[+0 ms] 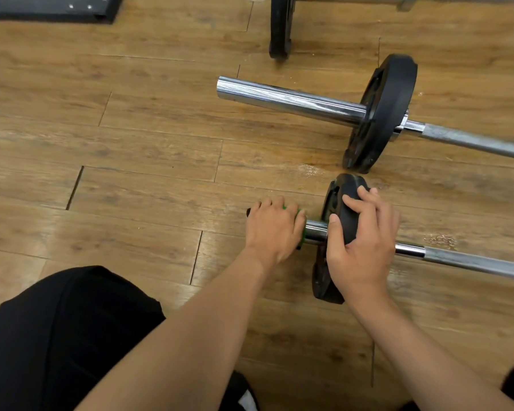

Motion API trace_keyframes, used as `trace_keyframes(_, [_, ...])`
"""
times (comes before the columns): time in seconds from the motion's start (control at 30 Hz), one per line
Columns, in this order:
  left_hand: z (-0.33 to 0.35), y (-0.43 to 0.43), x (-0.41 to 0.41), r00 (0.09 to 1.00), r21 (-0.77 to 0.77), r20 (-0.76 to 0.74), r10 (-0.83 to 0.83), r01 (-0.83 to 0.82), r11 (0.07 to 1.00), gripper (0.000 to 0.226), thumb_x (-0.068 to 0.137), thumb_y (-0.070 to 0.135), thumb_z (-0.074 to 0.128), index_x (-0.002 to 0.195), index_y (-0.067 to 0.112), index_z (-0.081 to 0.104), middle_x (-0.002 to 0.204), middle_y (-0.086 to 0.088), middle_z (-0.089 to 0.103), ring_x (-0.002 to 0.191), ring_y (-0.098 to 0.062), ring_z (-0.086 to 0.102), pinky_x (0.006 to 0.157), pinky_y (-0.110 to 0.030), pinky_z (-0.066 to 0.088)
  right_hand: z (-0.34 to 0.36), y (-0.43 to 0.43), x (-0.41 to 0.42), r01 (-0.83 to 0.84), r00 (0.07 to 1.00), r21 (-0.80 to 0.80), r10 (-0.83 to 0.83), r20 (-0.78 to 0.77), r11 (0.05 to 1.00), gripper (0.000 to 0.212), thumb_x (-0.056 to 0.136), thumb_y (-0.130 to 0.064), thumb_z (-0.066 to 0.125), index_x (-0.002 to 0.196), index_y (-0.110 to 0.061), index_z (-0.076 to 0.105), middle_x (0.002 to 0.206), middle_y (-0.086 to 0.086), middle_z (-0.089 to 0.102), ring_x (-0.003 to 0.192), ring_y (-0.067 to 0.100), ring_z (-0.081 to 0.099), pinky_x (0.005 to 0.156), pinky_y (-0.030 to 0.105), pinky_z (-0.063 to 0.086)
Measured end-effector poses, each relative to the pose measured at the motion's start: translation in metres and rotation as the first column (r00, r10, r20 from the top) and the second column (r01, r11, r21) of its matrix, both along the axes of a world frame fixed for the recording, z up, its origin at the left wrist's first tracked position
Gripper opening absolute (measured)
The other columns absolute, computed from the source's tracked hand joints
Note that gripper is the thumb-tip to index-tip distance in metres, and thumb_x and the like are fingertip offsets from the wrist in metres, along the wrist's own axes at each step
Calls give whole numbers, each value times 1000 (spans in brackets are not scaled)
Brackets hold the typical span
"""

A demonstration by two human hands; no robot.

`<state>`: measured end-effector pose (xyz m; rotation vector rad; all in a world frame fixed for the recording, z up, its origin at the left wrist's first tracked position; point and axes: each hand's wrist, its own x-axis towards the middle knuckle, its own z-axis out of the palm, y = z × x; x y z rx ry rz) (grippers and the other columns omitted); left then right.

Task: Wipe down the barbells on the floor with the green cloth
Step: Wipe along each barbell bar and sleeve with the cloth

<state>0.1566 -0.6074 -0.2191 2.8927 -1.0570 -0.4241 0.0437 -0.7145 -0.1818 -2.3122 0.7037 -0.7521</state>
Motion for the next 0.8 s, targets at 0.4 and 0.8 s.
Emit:
trace_keyframes(0.4, [9,18,-10,972,-44,-82,-221,218,975,80,97,62,10,158,18,39,147,-12,52,142,-32,39,128,-48,15,0,3,-3,-17,1000,-39,16,-18,999,31,93,-16,64,119,2,65,132,22,59,136,39,49,114,55,36])
trace_keyframes(0.8, [11,25,2,985,-64,-173,-24,13,998,67,106,45,3,147,24,51,140,-9,54,135,-31,44,124,-44,21,-3,1,0,-14,1000,-31,15,25,999,33,95,-22,61,117,2,66,131,21,59,134,39,49,112,50,38])
